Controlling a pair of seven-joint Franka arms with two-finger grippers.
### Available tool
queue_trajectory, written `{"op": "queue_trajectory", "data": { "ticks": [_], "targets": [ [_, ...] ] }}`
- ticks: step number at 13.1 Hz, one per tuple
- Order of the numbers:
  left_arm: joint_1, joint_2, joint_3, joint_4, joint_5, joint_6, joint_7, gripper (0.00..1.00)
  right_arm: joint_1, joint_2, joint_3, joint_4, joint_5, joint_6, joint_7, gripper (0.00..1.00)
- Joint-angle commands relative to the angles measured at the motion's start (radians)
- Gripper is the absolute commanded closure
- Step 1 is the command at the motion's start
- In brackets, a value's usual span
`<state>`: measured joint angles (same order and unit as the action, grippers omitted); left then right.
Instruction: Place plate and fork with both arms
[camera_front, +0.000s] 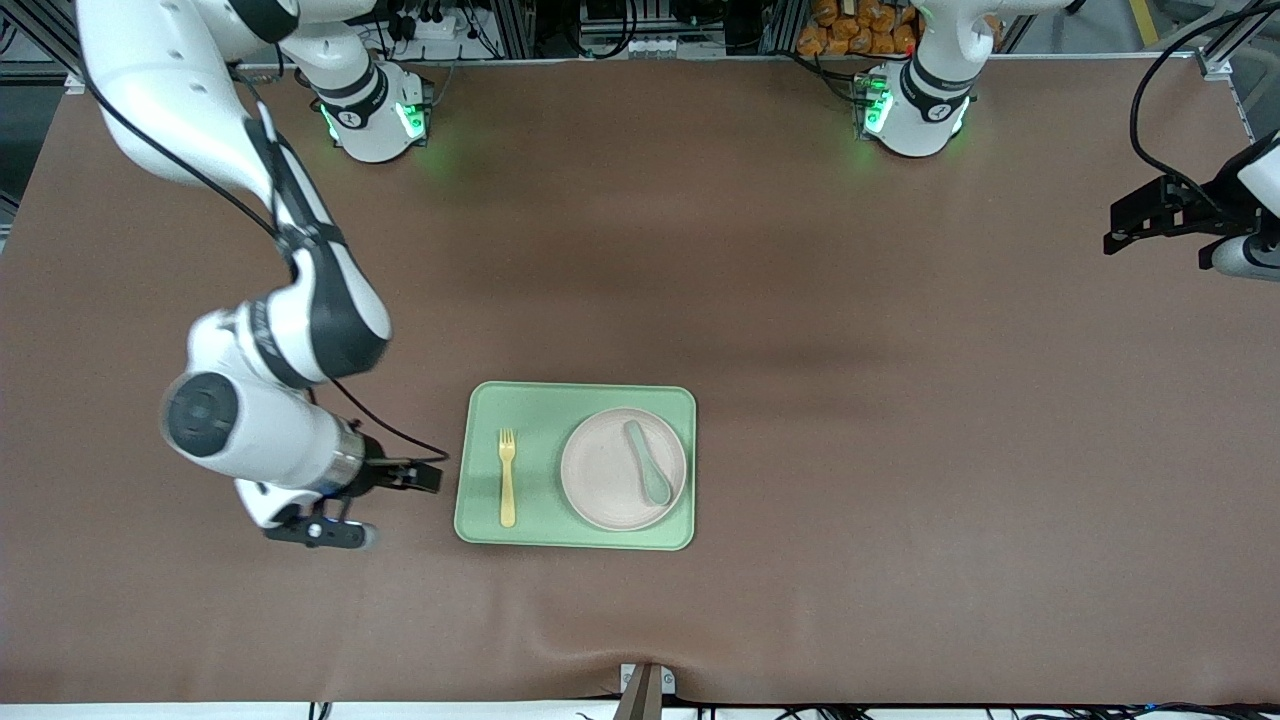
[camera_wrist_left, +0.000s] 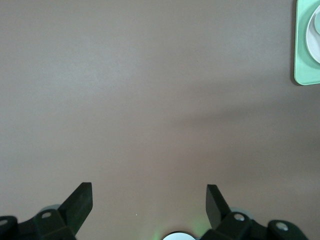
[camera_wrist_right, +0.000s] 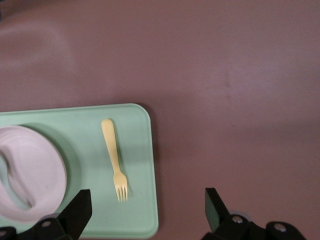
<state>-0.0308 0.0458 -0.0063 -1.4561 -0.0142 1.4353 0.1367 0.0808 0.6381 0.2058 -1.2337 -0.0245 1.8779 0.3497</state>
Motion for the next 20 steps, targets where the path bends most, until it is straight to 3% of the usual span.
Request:
{"op": "queue_trajectory", "data": {
  "ticks": [1, 4, 10, 17, 20],
  "targets": [
    [-0.001, -0.02, -0.015, -0.009, 0.023, -0.018, 0.004, 0.0, -0.039, -0.115, 0.001, 0.006, -0.011, -0.173, -0.021, 0.0],
    [-0.001, -0.02, -0.015, -0.009, 0.023, -0.022, 0.003, 0.0, -0.074, -0.219, 0.0, 0.031, -0.008, -0.31, -0.073, 0.0],
    [0.002, -0.02, -0.014, 0.003, 0.013, -0.027, 0.004, 0.0, -0.081, -0.452, -0.144, -0.045, 0.035, -0.489, -0.215, 0.0],
    [0.0, -0.02, -0.014, 0.003, 0.011, -0.029, 0.001, 0.0, -0.124, -0.669, -0.14, -0.352, 0.032, -0.381, -0.281, 0.0],
    [0.0, -0.02, -0.014, 0.003, 0.013, -0.029, 0.0, 0.0, -0.128, -0.687, -0.144, -0.383, 0.023, -0.356, -0.282, 0.0]
  ]
}}
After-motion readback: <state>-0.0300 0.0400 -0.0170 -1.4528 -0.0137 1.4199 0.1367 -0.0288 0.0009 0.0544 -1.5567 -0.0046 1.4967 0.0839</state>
